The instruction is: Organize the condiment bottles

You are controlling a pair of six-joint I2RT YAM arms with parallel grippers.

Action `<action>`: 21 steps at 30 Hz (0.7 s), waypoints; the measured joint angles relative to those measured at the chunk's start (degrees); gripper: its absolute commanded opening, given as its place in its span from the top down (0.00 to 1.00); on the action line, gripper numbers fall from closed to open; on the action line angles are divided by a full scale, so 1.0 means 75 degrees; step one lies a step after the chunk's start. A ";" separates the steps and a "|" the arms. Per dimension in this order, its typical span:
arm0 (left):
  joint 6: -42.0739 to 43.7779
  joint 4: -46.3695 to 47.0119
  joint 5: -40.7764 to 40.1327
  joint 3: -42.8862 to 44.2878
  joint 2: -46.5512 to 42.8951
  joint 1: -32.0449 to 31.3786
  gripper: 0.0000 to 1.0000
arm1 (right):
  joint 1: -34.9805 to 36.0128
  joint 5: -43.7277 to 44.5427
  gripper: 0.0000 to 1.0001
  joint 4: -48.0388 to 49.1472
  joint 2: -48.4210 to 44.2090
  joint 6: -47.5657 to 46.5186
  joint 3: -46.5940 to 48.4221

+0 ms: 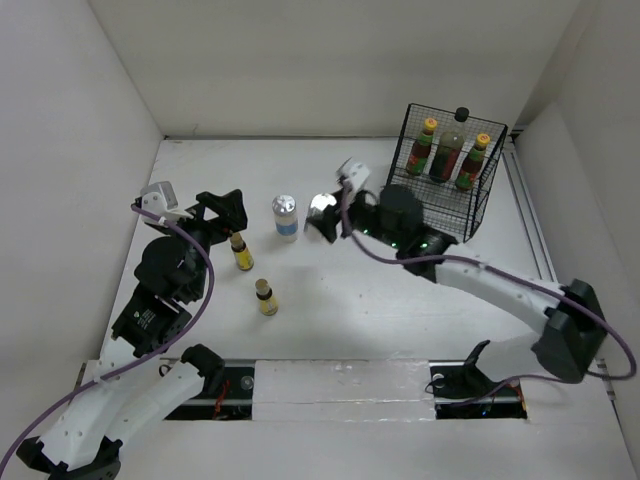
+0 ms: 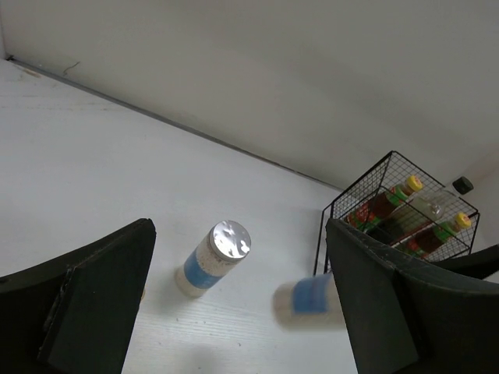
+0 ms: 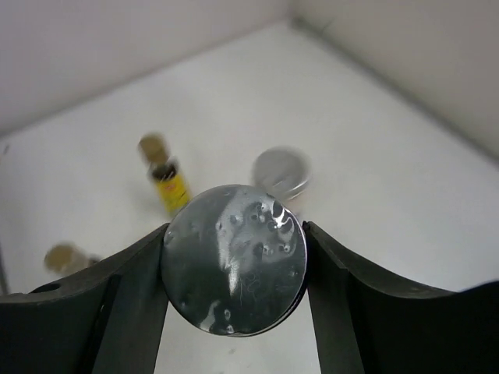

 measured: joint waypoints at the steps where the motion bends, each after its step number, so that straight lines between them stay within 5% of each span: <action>1: 0.0000 0.0000 0.0009 0.0000 0.0000 -0.0003 0.13 | -0.0230 0.0219 0.50 0.0125 -0.0411 0.0041 -0.0006; 4: 0.0000 0.0000 0.0035 0.0000 0.0000 0.0000 0.13 | -0.1480 0.0895 0.50 0.0702 -0.1192 0.0221 0.0006; 10: 0.0000 0.0000 0.0050 0.0000 0.0023 0.0000 0.13 | -0.3378 0.1623 0.51 0.0664 -0.0857 0.0315 0.0087; 21: 0.0000 0.0003 0.0070 0.0000 0.0047 0.0000 0.13 | -0.4846 0.1183 0.54 0.0248 0.0428 0.0443 0.1294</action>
